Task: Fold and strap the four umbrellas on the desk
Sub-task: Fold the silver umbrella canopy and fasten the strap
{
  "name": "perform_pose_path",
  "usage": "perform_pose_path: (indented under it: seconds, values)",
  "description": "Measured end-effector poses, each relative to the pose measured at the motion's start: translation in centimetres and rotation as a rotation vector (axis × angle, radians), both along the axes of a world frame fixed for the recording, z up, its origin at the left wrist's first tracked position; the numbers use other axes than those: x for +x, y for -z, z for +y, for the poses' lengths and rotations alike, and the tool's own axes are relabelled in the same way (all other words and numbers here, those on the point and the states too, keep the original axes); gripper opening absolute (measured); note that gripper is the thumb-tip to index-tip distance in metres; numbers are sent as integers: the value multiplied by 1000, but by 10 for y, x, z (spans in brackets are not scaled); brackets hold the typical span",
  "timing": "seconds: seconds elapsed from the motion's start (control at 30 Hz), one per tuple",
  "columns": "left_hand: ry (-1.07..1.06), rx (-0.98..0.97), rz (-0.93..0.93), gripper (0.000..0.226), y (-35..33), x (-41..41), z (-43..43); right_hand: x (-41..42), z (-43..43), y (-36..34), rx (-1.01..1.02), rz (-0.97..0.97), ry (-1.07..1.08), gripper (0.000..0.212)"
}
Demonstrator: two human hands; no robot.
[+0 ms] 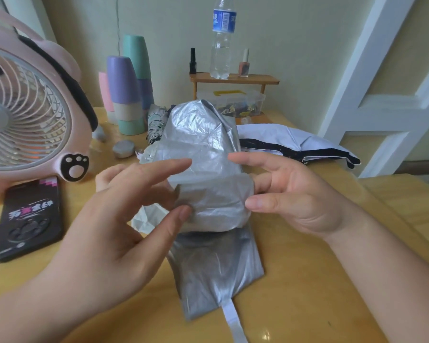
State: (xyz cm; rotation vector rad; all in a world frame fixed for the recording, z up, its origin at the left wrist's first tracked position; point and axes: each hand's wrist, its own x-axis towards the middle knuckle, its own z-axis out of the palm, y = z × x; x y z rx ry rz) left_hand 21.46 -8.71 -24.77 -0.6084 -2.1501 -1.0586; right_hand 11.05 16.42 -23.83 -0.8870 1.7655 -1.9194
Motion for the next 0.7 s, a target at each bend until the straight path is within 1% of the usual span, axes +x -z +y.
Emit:
perform_pose_path:
  seconds: [0.07,0.2,0.33,0.4,0.43,0.5,0.53,0.57,0.6,0.63,0.7]
  values:
    - [44,-54,-7,52,-1,2,-2,0,2,-1,56,-6,-17,58]
    - [154,-296,-28,52,-4,2,-7,-1,9,-5,177,0,-92,51]
    - [288,-568,-127,53,-2,4,-9,0,15,-6,450,45,-178,47]
    - [302,-583,-192,52,-2,7,-10,2,14,-6,560,47,-176,46]
    - [287,-550,-190,46,-2,7,-11,3,13,-6,591,48,-162,46]
    - [182,-461,-101,29,-5,3,-11,6,11,-5,605,43,-121,48]
    - [108,-436,-47,25,-5,-1,-11,9,11,-4,594,36,-95,51]
    - [46,-431,-14,27,-3,-5,-10,12,12,-2,574,26,-64,55]
    - [-4,-463,-22,35,0,-9,-8,16,13,0,552,17,-33,60]
    - [-48,-532,-85,50,5,-13,-5,21,14,3,529,13,-10,64]
    - [-103,-688,-332,83,17,-19,-1,29,14,7,487,-1,-6,71]
